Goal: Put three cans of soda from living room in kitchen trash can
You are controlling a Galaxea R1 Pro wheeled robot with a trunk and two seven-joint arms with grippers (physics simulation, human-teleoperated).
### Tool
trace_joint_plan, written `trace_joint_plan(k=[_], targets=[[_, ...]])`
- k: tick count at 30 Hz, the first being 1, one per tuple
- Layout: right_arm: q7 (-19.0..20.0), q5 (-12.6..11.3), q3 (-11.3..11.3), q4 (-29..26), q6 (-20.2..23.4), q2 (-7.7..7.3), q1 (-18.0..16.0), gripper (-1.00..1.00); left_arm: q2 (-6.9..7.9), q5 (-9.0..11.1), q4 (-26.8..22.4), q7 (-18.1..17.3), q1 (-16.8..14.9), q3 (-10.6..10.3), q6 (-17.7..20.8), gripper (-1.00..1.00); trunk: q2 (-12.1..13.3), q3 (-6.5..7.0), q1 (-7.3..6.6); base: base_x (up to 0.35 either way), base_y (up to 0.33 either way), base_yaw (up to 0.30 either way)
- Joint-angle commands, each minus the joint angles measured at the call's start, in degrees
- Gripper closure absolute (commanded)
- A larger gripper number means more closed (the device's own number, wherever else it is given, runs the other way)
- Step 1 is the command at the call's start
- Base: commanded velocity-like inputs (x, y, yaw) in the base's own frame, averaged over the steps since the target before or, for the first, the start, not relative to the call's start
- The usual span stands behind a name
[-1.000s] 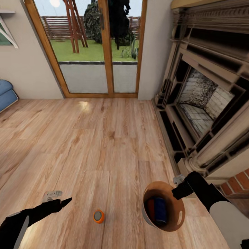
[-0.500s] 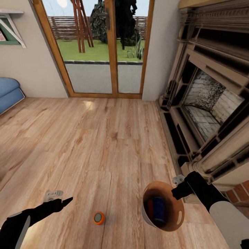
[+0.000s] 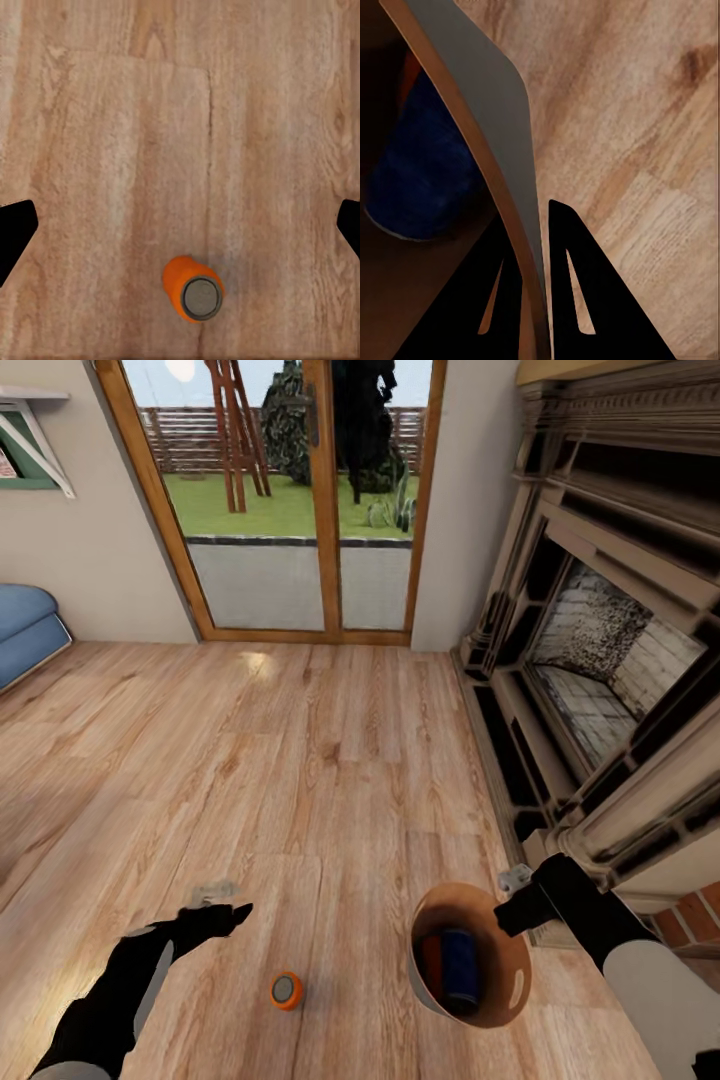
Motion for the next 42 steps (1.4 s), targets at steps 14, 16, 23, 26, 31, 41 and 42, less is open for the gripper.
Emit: trace_joint_plan(k=[14, 16, 23, 26, 31, 41, 42], targets=[[0.1, -0.8, -1.2, 0.0, 11.0, -0.55, -9.3, 1.00, -0.16, 0.1, 11.1, 3.4, -0.9, -2.4, -12.0, -1.00, -0.4, -0.41, 0.22, 0.000, 0.000, 0.000], [0.1, -0.8, -1.2, 0.0, 11.6, -0.54, -10.4, 1.00, -0.17, 0.1, 11.8, 3.4, -0.9, -2.4, -13.0, -1.00, -1.2, -0.91, 0.66, 0.000, 0.000, 0.000], [0.2, -0.7, -1.1, 0.1, 11.6, -0.42, -12.3, 1.00, -0.24, 0.1, 12.6, 3.5, -0.9, -2.4, -14.3, -1.00, -4.0, -2.72, 2.19, 0.000, 0.000, 0.000], [0.1, -0.7, -0.9, 0.1, 11.6, -0.25, -12.4, 1.00, -0.25, 0.0, 12.6, 3.5, -0.9, -2.4, -14.9, -1.00, -5.2, -3.52, 2.85, 0.000, 0.000, 0.000], [0.0, -0.6, -0.6, 0.1, 11.6, -0.04, -12.5, 1.00, -0.25, -0.1, 13.6, 3.5, -0.9, -2.5, -16.4, -1.00, -7.2, -4.84, 3.95, 0.000, 0.000, 0.000], [0.0, -0.8, -0.7, 0.1, 11.6, 0.01, -12.6, 1.00, -1.00, 0.1, 15.2, 3.2, -1.0, -2.5, -16.7, -1.00, -11.2, -7.50, 6.15, 0.000, 0.000, 0.000], [0.0, -0.8, -0.8, 0.1, 11.6, 0.00, -12.7, 1.00, -1.45, 0.1, 15.0, 3.1, -1.0, -2.5, -16.6, -1.00, -11.6, -7.77, 6.37, 0.000, 0.000, 0.000]])
